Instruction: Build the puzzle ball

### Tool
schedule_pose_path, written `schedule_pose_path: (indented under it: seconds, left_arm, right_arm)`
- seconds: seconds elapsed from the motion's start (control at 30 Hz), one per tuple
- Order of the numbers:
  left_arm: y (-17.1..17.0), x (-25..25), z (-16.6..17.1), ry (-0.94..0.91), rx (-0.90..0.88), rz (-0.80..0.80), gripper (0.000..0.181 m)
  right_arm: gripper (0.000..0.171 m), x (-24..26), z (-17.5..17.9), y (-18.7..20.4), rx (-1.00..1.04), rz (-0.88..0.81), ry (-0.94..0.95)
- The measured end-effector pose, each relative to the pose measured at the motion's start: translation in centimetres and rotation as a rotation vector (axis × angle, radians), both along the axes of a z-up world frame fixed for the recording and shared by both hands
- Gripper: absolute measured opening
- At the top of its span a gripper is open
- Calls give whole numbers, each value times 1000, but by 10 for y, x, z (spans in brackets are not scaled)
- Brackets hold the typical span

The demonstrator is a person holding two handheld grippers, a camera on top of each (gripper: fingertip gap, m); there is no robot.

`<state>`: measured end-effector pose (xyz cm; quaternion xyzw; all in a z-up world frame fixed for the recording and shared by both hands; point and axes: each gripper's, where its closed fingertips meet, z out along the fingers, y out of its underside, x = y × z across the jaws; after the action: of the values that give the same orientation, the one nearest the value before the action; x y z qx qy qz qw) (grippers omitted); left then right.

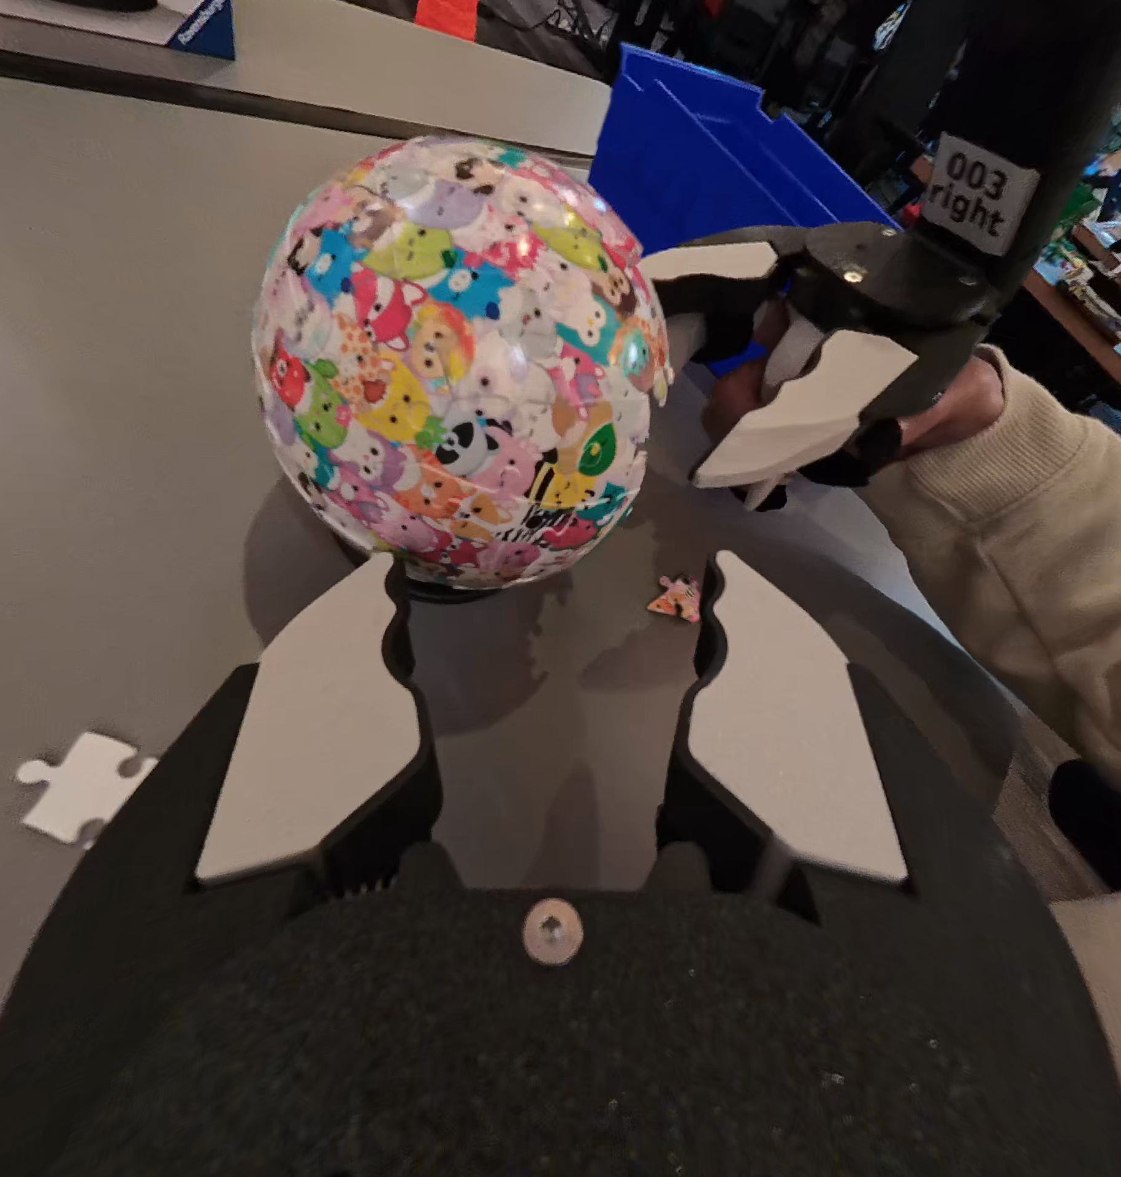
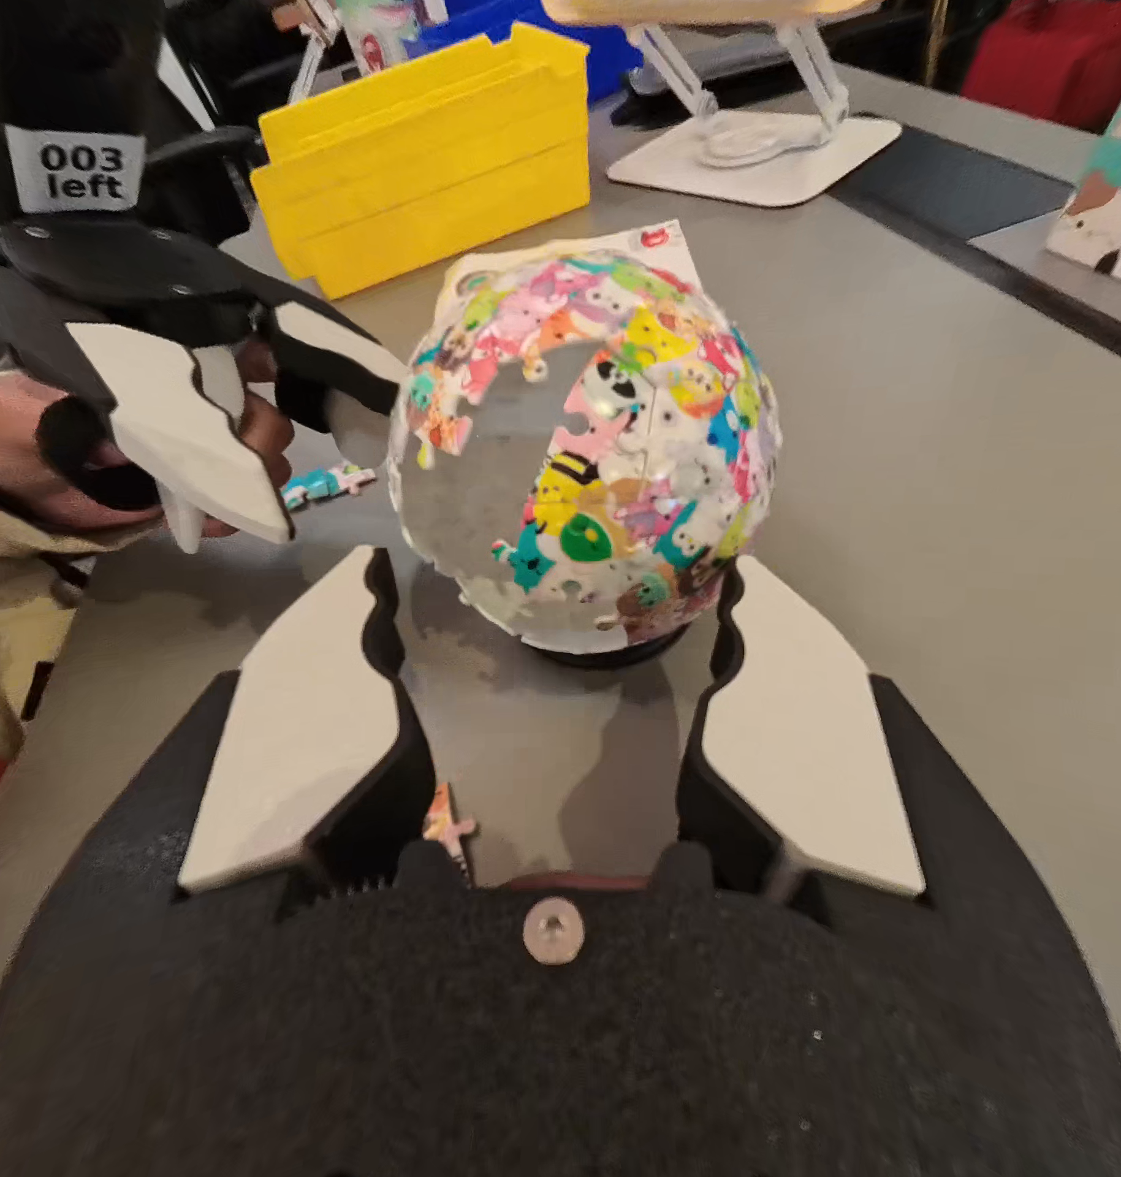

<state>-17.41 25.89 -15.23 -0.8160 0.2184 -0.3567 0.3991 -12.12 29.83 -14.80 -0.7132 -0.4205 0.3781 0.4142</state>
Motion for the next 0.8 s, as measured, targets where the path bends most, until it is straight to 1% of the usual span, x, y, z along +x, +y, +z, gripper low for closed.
schedule_pose_path:
  seconds: [0.03,0.17,0.27,0.43,0.53,0.6,0.67,0.8]
  left_arm:
    - [5,-1,0,6,-6,6,83]
    - [19,-8,1,17,-24,18,79]
    - [27,-14,3,33,-15,6,79]
    - [39,-22,8,74,30,-113,81]
    - [46,-26,10,72,29,-202,74]
    - [48,-30,11,63,19,-235,68]
    - [48,-32,13,71,30,-251,67]
    - [44,-29,7,123,43,-270,74]
  right_arm:
    - [98,-1,0,3,7,-11,1]
    - [96,-1,-2,2,21,-36,-2]
    - [98,-4,-4,-5,10,-42,34]
    - [101,-9,-10,-21,8,-62,55]
    - [99,-11,-12,-28,18,-78,52]
    - [94,-4,-9,-23,40,-106,57]
    - [94,7,-14,-10,44,-140,14]
    - [108,1,-28,2,-29,-88,-64]
